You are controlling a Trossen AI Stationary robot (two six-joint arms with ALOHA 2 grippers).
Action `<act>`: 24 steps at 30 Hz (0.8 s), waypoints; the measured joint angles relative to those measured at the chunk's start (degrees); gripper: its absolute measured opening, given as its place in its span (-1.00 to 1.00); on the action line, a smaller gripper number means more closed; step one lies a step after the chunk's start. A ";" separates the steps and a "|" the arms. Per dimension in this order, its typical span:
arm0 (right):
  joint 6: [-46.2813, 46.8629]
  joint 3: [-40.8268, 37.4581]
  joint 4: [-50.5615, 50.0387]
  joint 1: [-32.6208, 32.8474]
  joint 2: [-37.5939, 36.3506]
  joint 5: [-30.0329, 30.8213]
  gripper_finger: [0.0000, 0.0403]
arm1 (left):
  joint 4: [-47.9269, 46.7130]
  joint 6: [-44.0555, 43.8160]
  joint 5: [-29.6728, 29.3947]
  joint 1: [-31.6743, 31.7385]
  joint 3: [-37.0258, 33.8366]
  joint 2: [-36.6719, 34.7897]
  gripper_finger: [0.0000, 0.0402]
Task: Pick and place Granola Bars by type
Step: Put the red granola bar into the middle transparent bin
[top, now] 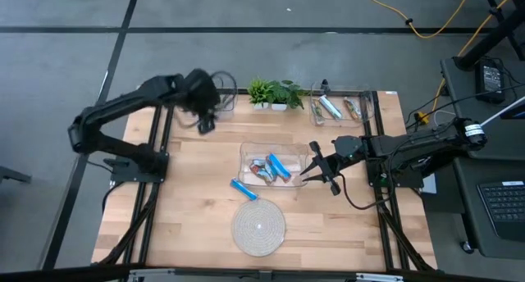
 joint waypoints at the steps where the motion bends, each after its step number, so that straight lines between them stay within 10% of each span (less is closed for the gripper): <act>1: 0.00 0.00 0.00 0.02 0.00 -0.01 -0.53 | -0.66 -1.17 -0.02 -3.12 0.00 -1.21 -0.18; 13: -0.02 -0.02 0.09 0.01 0.00 0.00 -0.53 | 1.57 -17.78 -4.29 -37.67 0.02 -0.40 -0.19; 24: 0.00 0.00 0.13 -0.01 -0.02 0.00 -0.53 | 5.64 -22.43 -4.45 -44.69 0.02 12.26 -0.14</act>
